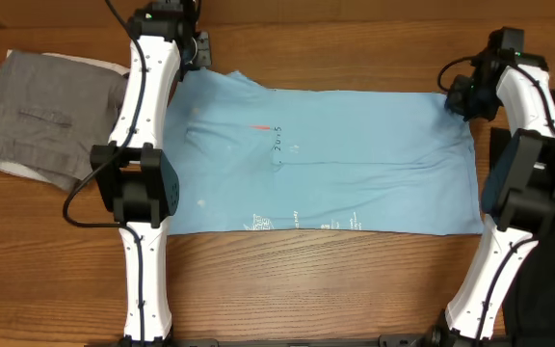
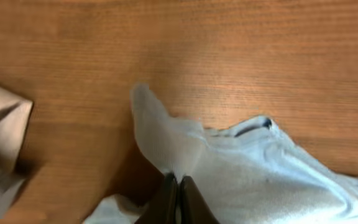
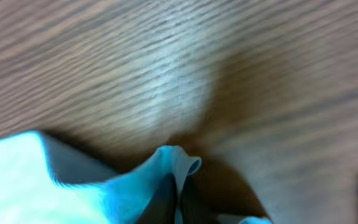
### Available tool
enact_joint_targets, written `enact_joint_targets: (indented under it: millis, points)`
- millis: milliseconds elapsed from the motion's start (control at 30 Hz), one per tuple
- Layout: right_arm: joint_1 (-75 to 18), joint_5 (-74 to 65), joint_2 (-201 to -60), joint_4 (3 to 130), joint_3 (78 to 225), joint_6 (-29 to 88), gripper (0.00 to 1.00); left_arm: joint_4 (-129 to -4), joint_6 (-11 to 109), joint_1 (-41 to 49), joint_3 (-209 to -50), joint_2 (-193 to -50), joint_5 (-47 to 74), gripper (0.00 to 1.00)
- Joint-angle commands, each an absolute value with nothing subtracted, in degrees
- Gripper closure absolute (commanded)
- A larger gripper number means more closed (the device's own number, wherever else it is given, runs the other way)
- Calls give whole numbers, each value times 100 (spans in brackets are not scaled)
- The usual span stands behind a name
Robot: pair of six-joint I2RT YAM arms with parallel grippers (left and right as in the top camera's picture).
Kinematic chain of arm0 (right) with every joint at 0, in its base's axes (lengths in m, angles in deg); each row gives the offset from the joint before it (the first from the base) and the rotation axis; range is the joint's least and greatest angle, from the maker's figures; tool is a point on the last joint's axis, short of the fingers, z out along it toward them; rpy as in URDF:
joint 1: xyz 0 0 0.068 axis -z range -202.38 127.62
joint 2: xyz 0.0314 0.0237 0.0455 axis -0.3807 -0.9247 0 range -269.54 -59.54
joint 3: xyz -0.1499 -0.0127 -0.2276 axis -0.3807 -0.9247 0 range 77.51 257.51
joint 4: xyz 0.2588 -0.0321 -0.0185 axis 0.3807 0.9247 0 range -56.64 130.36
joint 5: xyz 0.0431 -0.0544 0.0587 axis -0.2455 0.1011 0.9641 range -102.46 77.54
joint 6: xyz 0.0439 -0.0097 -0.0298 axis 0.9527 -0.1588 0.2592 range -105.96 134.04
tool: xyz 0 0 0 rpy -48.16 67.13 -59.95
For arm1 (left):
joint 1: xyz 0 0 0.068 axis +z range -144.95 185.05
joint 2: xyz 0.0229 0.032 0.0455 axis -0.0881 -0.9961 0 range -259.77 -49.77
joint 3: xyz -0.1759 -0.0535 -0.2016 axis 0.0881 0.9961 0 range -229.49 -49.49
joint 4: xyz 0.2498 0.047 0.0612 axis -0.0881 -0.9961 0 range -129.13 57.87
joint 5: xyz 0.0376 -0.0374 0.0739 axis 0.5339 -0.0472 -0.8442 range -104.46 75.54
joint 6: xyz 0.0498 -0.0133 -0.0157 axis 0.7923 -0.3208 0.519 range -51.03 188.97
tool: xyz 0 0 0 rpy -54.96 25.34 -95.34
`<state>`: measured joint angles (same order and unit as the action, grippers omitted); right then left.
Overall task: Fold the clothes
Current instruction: 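Fold the top edge down toward the bottom edge with both grippers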
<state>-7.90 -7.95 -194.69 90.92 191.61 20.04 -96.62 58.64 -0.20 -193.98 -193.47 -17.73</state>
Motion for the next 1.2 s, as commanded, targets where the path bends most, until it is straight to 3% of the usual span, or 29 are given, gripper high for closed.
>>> enact_joint_targets:
  millis: [0,200,600,867,1167]
  points:
    - [-711,-777,-18538,9420,19273,2310,96,-10158,5226,15,-19452,-19059,-2097,96]
    - [-650,-764,-18252,10399,19270,2629,96,-11624,4867,-1,-19452,-18669,-2551,96]
    - [-376,-869,-18184,11496,19264,2796,96,-12840,4883,-16,-19452,-17974,-2481,96]
    - [-333,-1271,-17824,12231,19187,3224,96,-12894,5007,-22,-18414,-17762,-2105,96]
    - [-300,-1503,-16914,12047,17749,3471,96,-12785,4799,-22,-16598,-17030,-2228,95]
